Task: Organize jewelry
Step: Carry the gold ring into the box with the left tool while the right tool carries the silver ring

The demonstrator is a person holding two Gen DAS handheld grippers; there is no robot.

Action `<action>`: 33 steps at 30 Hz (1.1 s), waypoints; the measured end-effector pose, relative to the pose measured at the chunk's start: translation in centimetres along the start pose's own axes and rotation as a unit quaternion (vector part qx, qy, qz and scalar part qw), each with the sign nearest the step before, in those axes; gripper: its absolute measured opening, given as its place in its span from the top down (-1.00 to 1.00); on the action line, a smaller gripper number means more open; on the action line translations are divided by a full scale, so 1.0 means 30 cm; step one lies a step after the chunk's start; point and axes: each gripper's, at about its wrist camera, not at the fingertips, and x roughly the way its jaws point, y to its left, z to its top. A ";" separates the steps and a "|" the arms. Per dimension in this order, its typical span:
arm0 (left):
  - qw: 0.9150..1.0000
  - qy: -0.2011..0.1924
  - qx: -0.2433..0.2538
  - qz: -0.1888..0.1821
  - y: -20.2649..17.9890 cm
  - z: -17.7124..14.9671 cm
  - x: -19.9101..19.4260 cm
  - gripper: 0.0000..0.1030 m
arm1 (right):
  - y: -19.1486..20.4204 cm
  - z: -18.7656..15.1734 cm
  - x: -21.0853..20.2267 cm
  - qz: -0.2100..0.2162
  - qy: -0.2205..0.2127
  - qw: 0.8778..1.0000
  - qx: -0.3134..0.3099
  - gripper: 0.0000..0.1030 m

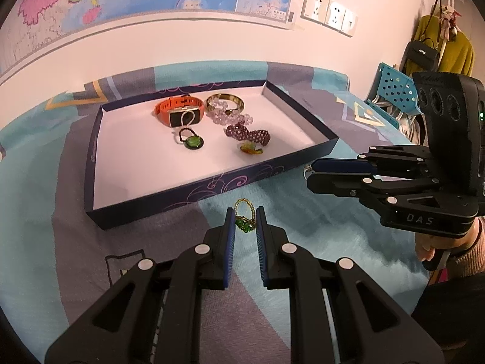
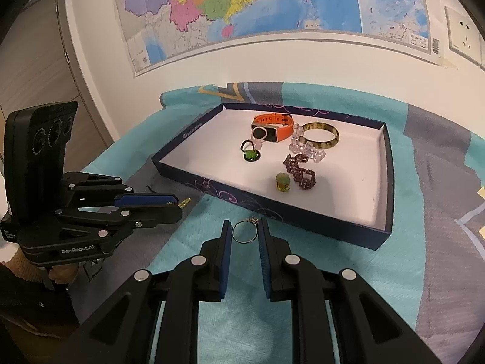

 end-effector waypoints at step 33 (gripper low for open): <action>0.999 -0.038 -0.001 0.012 0.016 0.114 -0.022 0.73 | -0.022 0.089 0.009 0.005 -0.021 1.000 0.001 0.69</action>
